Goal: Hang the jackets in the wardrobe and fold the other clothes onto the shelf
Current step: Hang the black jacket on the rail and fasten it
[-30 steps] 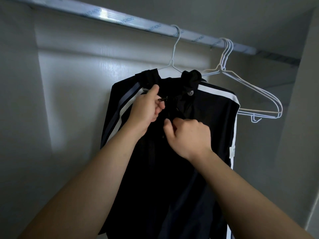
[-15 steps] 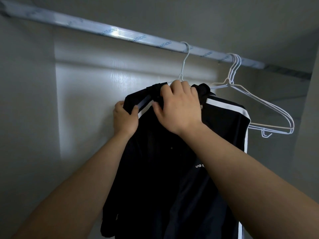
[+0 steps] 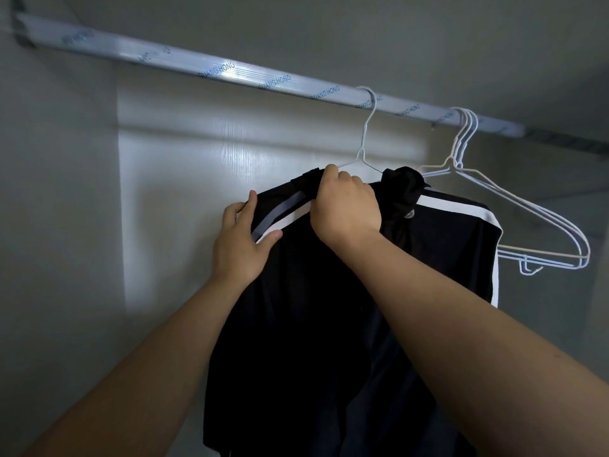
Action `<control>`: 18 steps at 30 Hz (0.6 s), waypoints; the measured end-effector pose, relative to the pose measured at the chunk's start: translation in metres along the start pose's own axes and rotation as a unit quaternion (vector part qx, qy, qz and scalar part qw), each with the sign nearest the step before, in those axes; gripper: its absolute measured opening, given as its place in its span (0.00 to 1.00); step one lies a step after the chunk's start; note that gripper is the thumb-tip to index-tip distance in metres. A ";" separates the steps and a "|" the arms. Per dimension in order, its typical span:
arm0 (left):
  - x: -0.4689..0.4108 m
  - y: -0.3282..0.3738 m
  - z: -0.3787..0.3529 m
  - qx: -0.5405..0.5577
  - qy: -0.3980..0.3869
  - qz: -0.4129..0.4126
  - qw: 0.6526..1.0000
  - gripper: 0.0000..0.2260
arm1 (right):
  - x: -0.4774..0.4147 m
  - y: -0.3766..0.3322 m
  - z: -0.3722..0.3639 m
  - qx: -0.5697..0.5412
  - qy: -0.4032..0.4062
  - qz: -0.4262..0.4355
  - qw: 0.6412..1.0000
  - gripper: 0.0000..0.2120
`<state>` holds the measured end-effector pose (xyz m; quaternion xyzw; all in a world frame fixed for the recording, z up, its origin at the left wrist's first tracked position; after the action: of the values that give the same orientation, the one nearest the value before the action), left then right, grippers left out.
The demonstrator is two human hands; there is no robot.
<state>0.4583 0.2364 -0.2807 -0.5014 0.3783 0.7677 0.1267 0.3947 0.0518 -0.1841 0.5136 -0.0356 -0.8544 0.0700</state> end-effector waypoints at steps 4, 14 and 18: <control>-0.006 0.006 0.009 -0.010 0.026 -0.017 0.999 0.30 | -0.002 0.004 0.006 0.021 0.021 0.002 1.000 0.12; -0.034 0.019 0.042 0.205 0.031 0.081 0.975 0.21 | -0.042 -0.009 0.022 -0.046 0.048 0.031 0.997 0.16; -0.041 0.019 0.050 0.476 -0.080 0.318 0.816 0.15 | -0.051 -0.014 0.025 -0.053 0.011 0.009 0.998 0.14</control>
<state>0.4327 0.2667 -0.2261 -0.1671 0.8236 0.5267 0.1277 0.3954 0.0730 -0.1298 0.5180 0.0057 -0.8489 0.1053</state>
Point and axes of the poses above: each hand's wrist, its own x-axis away from the middle knuckle, its own z-axis out of the back of the hand, y = z × x, the point moved 1 cm from there along -x, towards the middle knuckle, and after that the axes turned 7 degrees about x, right-handed, at the moved point
